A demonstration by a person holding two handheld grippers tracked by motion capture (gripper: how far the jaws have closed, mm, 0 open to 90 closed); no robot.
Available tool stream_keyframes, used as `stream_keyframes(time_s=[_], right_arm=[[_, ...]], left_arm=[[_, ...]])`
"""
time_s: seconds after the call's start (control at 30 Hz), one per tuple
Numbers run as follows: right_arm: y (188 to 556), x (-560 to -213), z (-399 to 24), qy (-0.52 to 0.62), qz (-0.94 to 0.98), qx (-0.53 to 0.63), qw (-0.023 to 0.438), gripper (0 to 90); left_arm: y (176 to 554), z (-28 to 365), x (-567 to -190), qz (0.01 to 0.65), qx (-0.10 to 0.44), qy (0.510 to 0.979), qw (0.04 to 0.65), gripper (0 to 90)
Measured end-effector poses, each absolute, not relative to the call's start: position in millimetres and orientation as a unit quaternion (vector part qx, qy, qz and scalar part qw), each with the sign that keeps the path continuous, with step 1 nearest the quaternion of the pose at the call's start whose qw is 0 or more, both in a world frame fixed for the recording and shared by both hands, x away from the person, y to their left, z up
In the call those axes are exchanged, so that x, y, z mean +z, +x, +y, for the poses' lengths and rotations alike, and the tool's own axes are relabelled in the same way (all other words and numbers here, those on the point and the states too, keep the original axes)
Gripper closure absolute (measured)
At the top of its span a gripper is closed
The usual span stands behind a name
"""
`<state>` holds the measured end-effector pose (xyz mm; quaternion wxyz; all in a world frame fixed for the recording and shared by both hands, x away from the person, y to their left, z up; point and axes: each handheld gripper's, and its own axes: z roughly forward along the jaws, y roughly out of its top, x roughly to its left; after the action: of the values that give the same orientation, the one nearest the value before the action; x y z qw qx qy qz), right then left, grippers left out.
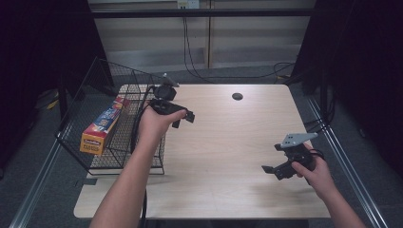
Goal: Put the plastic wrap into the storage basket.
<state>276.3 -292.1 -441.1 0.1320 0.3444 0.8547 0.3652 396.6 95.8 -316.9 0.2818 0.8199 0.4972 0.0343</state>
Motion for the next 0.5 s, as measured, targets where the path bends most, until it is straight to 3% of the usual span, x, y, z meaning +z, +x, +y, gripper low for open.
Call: stream_keyframes(time_s=[0.5], right_arm=[[276,-443,-291,0.341,0.858,0.361,0.133,2.3]], left_arm=[[383,80,-335,0.466,0.015,0.832,0.301,4.8]])
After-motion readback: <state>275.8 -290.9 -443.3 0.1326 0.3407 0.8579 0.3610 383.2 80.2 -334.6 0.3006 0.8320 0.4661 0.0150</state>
